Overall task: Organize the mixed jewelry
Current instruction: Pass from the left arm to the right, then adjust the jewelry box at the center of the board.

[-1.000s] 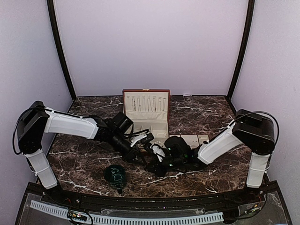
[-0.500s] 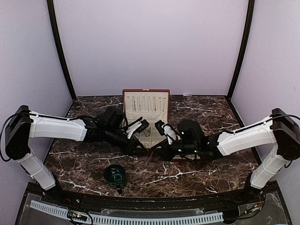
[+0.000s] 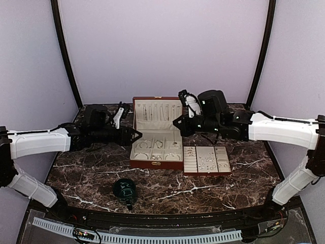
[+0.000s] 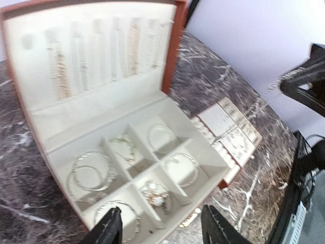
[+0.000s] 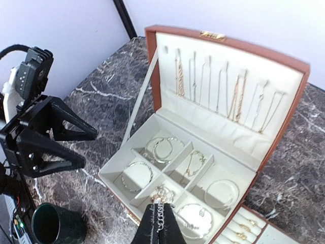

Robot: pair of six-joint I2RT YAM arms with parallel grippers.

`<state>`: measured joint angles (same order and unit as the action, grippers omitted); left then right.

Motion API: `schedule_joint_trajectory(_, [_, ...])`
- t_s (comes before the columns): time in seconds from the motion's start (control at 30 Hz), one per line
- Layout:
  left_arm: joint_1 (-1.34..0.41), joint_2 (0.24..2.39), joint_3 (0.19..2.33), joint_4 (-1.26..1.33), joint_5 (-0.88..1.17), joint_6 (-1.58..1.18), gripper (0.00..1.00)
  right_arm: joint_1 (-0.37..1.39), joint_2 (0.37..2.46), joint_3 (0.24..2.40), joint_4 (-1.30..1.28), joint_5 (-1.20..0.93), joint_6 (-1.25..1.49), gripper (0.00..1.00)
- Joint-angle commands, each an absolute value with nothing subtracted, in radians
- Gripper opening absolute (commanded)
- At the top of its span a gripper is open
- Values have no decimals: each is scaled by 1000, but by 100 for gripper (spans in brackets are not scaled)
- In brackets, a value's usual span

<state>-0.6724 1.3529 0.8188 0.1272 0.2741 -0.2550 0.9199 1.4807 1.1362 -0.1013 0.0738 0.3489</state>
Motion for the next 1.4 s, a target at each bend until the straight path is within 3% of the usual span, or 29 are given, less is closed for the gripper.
schedule_joint_trajectory(0.0, [-613,1327,849,120,173,-347,57,888,1505,1257,-197,119,320,0])
schedule_joint_trajectory(0.13, [-564,1406,950,32,87,-416,64,870,1550,1354,-227,137,291,0])
schedule_joint_trajectory(0.33, [-473,1547,1012,88,143,-484,67,859,1620,1461,-234,151,274,0])
schedule_joint_trajectory(0.57, [-469,1684,1110,87,113,-420,73,857,1604,1429,-179,133,285,0])
schedule_joint_trajectory(0.8, [-464,1721,1204,27,-59,-344,75,858,1605,1412,-133,64,299,0])
schedule_joint_trajectory(1.03, [-448,1727,1201,78,-10,-332,56,858,1605,1422,-158,80,303,0])
schedule_joint_trajectory(1.37, [-448,1786,1268,100,59,-294,45,857,1550,1377,-172,127,319,0])
